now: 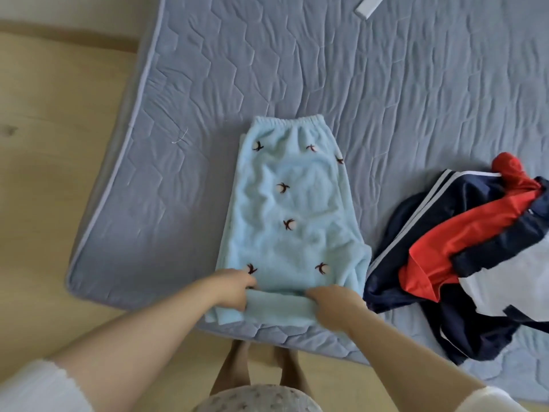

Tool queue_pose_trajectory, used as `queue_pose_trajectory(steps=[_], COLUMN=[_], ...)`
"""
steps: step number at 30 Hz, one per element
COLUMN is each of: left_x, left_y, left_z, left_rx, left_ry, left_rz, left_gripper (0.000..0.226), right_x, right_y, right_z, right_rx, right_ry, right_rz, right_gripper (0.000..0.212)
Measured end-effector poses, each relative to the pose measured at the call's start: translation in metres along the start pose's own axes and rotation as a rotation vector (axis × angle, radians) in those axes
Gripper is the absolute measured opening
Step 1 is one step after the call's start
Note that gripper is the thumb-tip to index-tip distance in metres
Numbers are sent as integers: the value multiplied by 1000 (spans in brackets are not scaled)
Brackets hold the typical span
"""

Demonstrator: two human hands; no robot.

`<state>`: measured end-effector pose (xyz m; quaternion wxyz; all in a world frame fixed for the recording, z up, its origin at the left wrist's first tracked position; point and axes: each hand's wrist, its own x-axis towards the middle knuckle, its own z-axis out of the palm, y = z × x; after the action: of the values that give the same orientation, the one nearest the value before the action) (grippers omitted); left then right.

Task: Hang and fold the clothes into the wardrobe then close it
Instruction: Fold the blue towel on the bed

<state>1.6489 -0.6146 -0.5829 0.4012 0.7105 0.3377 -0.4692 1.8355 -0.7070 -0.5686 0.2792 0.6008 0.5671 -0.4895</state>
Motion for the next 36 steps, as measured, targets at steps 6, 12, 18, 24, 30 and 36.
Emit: queue_pose_trajectory(steps=[6,12,18,24,30,36], left_x=[-30,-48,-35,26,94,141], left_y=[7,2,16,15,-18,-60], left_z=[9,-117,-161,-124,-111,-81], left_rx=[-130,-228,69,-107,-793,-1216], left_ry=[-107,552,1140,838,889,701], left_rz=[14,22,-169,-174,-243,-337], left_gripper=[28,8,62,61,99,110], right_x=[-29,-29,-7,30,97,150], right_y=[4,18,22,37,70,76], right_z=[7,-89,-140,-104,-83,-49], right_rx=[66,80,233,456,996,1576], right_ry=[-99,810,965,690,638,586], right_rz=[-44,132,242,295,534,365], right_gripper=[45,30,62,57,84,66])
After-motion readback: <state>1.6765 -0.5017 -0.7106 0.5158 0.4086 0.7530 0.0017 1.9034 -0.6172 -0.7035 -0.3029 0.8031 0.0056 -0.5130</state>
